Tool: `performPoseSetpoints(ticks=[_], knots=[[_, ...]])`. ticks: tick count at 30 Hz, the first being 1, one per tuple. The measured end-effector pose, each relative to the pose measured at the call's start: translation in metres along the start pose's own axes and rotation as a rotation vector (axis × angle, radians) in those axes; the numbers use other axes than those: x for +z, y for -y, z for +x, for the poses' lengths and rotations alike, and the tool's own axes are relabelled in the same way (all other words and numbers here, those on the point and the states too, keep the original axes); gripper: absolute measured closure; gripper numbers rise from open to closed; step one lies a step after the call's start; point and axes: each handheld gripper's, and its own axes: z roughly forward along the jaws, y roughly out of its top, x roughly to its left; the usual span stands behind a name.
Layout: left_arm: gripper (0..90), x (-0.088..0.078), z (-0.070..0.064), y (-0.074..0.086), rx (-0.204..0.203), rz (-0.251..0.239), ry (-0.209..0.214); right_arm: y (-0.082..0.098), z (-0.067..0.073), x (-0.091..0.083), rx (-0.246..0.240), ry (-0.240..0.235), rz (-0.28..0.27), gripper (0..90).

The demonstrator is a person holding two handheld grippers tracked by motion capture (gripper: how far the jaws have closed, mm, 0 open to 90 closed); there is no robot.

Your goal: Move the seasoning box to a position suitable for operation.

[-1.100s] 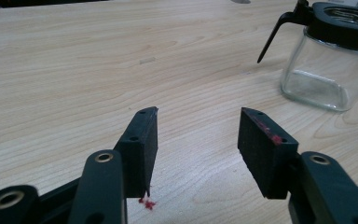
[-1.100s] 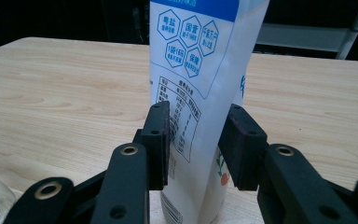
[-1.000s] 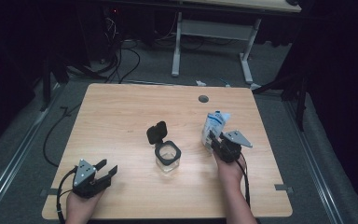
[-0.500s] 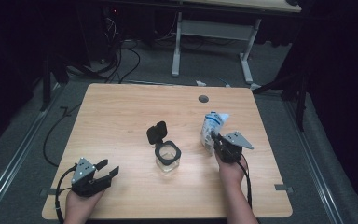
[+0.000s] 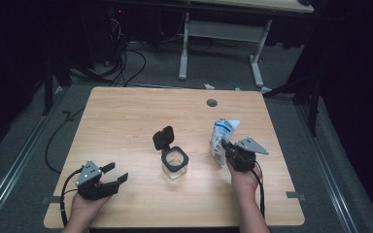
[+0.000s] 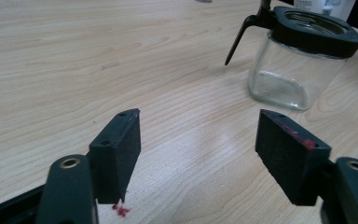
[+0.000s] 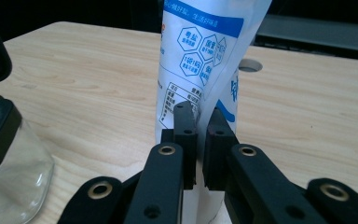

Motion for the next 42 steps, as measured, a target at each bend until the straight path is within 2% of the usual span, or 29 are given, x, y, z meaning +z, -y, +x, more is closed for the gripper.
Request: performPoseSetpoints(ticks=[4, 6, 8, 10, 13, 18, 29, 31, 38, 42], knots=[[34.3, -0.002, 0.003, -0.002, -0.035, -0.031, 0.018, 0.0, -0.001, -0.006, 0.004, 0.0, 0.026, 86.6], [34.6, -0.002, 0.0, -0.002, -0.022, -0.032, 0.016, 0.0, -0.004, -0.007, 0.027, -0.016, 0.037, 86.6], [34.6, -0.002, -0.002, -0.001, -0.006, -0.025, 0.016, 0.0, -0.005, -0.007, 0.03, -0.02, 0.039, 86.6], [34.6, -0.002, -0.004, -0.001, 0.001, -0.03, 0.01, -0.001, -0.006, -0.006, 0.038, -0.05, 0.043, 86.8], [34.7, -0.001, -0.005, -0.001, -0.004, -0.03, 0.011, -0.004, -0.004, -0.007, 0.01, -0.044, 0.062, 87.1], [35.3, 0.003, -0.005, -0.002, -0.02, -0.033, 0.019, -0.014, -0.005, -0.009, -0.035, -0.079, 0.107, 87.6], [35.3, 0.008, -0.007, -0.001, 0.004, -0.038, 0.014, -0.022, -0.002, -0.024, -0.084, -0.134, 0.18, 88.1], [35.3, 0.009, -0.006, 0.0, 0.008, -0.033, 0.009, -0.025, 0.003, -0.028, -0.116, -0.145, 0.205, 88.1], [35.4, 0.01, -0.007, -0.001, 0.015, -0.037, 0.003, -0.035, 0.007, -0.04, -0.134, -0.186, 0.214, 88.1], [35.4, 0.011, -0.009, -0.001, 0.022, -0.042, 0.003, -0.041, 0.01, -0.046, -0.159, -0.2, 0.245, 88.1]])
